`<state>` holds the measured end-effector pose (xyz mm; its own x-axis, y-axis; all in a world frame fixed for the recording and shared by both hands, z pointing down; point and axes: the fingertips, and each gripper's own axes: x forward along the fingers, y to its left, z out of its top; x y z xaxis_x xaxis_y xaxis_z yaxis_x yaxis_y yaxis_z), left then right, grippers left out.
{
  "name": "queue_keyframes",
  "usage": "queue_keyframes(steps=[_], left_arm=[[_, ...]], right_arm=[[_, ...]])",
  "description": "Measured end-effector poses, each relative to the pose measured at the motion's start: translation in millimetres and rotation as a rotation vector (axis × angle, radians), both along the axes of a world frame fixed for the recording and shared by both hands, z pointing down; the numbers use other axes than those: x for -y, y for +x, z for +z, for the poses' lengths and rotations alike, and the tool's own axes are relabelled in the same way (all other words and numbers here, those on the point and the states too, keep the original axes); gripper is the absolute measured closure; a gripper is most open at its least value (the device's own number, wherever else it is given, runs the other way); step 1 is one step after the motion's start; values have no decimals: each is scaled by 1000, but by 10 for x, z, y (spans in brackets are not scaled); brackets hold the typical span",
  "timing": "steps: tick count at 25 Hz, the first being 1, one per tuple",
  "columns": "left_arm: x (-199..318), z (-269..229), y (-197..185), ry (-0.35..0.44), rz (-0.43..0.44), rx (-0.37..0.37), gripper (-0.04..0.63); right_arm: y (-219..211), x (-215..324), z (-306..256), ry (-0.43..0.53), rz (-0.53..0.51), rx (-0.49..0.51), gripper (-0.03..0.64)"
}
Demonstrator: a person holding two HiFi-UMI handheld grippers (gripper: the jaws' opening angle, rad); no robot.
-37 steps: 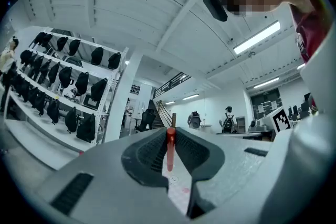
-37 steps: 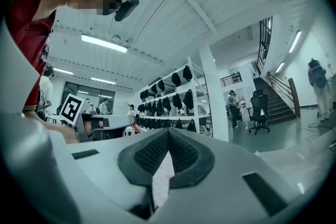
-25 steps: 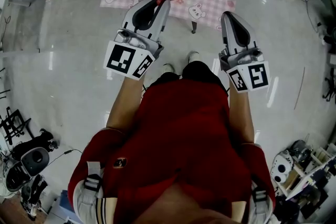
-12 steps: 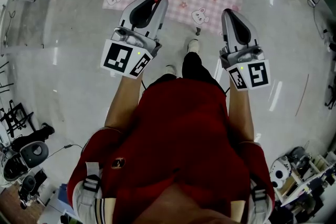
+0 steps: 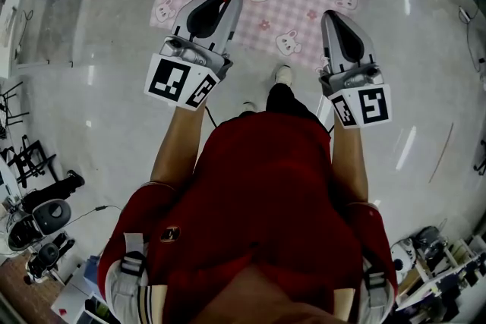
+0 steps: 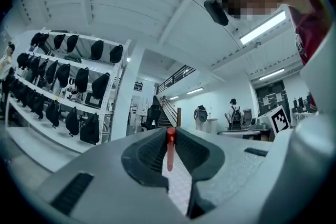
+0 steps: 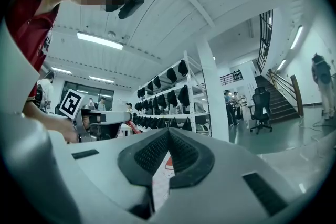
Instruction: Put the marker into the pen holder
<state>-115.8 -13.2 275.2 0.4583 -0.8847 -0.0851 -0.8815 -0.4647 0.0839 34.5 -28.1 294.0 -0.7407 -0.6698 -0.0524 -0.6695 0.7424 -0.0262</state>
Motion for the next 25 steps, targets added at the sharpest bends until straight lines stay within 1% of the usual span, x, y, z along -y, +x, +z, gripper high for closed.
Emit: queue_keyframes(steps=[6,13,18,21,25], left_arm=[[478,84,104,-25,-20,24,541],[932,217,254,-61,-46,49,541],[1195,294,314,-92,-73,71,541],[1352,355,318,-103,-89,70,541],[1482,471,322,-136,-96,83,541]], right_arm=[[111,458,51,-7,-24,4,618],[261,872,152,-22,-61,10,618],[351,1077,167,-31,-93,21,618],[365,1200,178,-32,-111,18,618],[370,1310,232,-52,-119,19,618]])
